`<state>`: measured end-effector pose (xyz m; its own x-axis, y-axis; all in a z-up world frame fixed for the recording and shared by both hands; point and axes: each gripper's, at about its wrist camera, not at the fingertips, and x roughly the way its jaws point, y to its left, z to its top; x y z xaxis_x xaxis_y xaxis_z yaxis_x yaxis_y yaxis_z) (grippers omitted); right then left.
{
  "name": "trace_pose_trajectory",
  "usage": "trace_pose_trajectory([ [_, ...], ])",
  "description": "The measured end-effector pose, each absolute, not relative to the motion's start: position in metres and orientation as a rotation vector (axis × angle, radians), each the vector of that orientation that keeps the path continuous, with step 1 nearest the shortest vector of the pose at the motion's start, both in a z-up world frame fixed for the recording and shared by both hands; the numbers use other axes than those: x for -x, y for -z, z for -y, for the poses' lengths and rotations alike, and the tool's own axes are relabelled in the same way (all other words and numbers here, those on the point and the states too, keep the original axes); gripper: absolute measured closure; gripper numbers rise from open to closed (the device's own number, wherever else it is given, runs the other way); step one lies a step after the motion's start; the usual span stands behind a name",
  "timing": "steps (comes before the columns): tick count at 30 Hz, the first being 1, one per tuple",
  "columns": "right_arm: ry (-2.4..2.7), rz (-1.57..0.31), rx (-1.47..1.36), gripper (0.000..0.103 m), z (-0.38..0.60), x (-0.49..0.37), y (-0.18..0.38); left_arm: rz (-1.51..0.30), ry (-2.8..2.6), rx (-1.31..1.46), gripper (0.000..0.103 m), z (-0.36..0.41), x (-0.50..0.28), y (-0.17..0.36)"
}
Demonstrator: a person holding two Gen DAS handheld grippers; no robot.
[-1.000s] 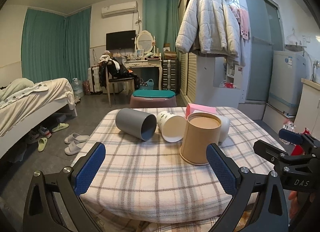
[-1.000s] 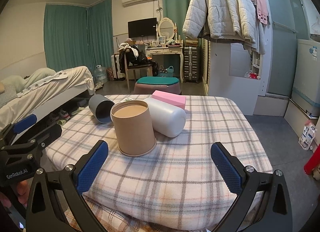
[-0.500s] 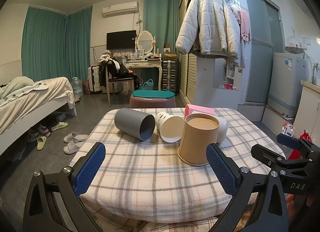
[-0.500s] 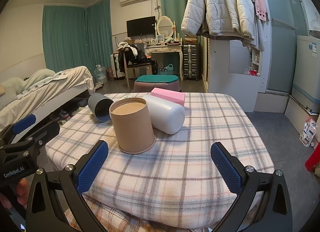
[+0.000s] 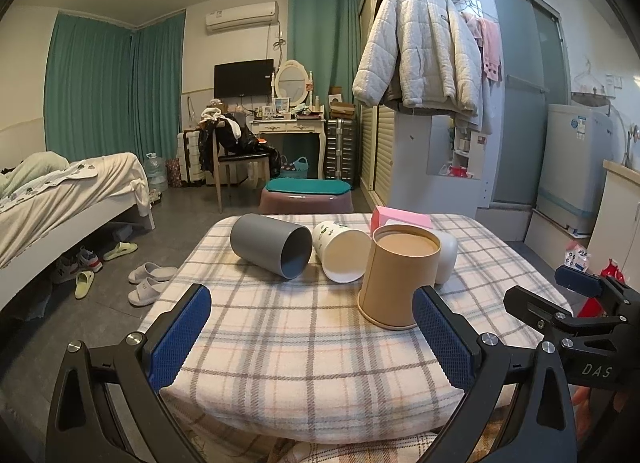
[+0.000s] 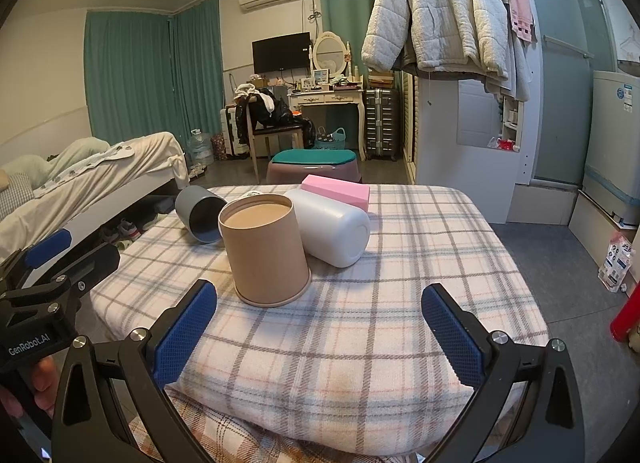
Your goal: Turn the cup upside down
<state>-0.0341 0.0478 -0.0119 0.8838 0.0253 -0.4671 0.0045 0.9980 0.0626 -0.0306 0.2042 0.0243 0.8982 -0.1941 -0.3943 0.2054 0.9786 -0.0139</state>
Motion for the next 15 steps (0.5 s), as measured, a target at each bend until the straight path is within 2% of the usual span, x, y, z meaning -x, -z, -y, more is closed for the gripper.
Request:
trace_pose_trajectory([
  [15,-0.010,-0.498,-0.067,0.000,-0.0484,0.0343,0.0146,-0.405,0.211,-0.033,0.000,-0.2047,0.0315,-0.0224],
])
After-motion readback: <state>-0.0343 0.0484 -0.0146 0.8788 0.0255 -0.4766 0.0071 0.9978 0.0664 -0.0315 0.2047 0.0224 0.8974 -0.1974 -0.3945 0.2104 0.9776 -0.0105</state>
